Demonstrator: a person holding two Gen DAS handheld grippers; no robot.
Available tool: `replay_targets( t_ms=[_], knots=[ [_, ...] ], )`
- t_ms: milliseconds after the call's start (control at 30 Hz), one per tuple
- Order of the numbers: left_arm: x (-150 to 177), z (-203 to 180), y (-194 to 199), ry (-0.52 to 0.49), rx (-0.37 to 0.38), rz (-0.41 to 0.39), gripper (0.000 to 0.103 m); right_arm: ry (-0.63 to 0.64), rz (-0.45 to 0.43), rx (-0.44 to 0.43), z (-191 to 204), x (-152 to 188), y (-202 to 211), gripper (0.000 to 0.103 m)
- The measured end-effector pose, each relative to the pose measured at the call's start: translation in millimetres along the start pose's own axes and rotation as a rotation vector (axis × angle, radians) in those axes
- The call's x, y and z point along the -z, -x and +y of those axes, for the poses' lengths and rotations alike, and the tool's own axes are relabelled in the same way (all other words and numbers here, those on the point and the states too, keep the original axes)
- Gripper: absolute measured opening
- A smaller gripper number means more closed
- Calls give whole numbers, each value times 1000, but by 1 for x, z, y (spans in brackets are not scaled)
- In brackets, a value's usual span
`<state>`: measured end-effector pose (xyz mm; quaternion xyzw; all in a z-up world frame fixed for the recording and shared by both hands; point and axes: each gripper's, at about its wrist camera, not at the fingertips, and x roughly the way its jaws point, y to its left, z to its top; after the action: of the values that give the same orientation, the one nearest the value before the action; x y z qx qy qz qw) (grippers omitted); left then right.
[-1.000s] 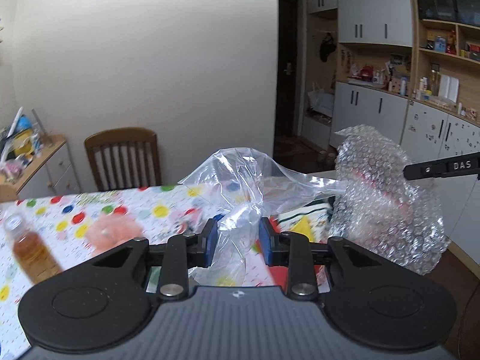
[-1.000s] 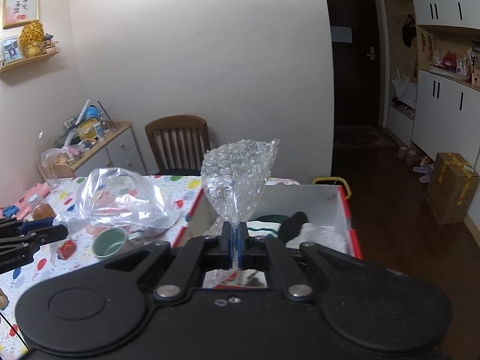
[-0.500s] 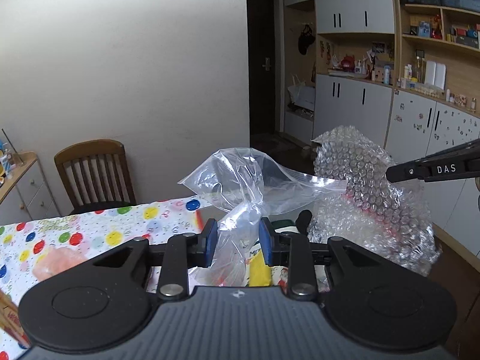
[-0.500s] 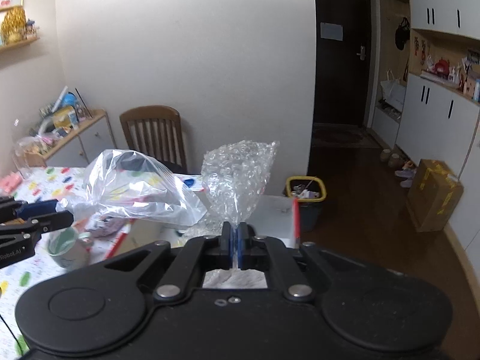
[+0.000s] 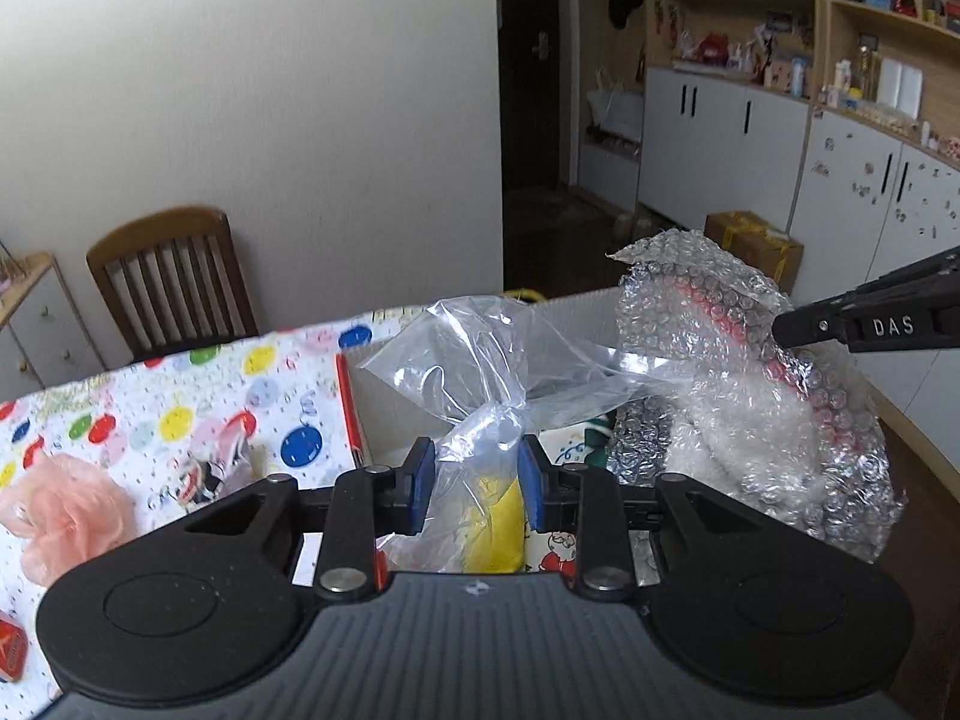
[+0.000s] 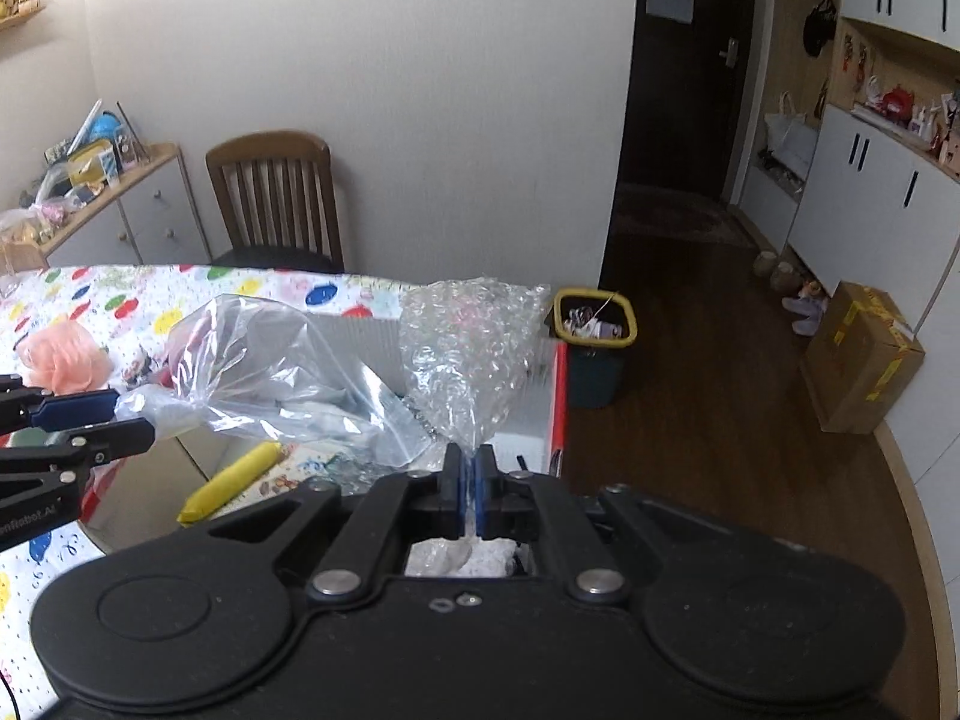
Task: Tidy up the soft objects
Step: 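Lower the bubble wrap with the right tool while the left tool lowers the bag, opening both in the box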
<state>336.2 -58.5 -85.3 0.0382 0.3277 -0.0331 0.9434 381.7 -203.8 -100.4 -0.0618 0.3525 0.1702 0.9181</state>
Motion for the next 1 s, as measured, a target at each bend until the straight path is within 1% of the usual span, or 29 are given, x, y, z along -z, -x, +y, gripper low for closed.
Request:
replay_targets(
  t_ms=[233, 433, 500, 633, 733, 800, 867, 933, 1000],
  knots=[
    [-5, -7, -25, 4, -12, 60, 29, 29, 41, -3, 2, 2, -22, 2],
    [-6, -12, -40, -4, 2, 112, 29, 49, 65, -3, 2, 2, -34, 2],
    [-5, -12, -45, 1, 12, 142, 29, 52, 70, -4, 2, 3, -34, 5],
    [-2, -11, -54, 11, 33, 190, 29, 50, 77, -11, -1, 4, -32, 15],
    [-3, -12, -58, 6, 31, 211, 29, 32, 86, -20, -6, 5, -29, 16],
    [-3, -14, -60, 1, 38, 221, 29, 29, 87, -23, -7, 6, -25, 18],
    [-2, -14, -60, -5, 36, 223, 29, 26, 86, -24, -7, 8, -21, 22],
    [-3, -14, -60, -7, 38, 226, 29, 26, 82, -34, -8, 8, -16, 24],
    [-4, -15, -59, -6, 39, 226, 32, 23, 74, -42, -7, 8, -11, 29]
  ],
)
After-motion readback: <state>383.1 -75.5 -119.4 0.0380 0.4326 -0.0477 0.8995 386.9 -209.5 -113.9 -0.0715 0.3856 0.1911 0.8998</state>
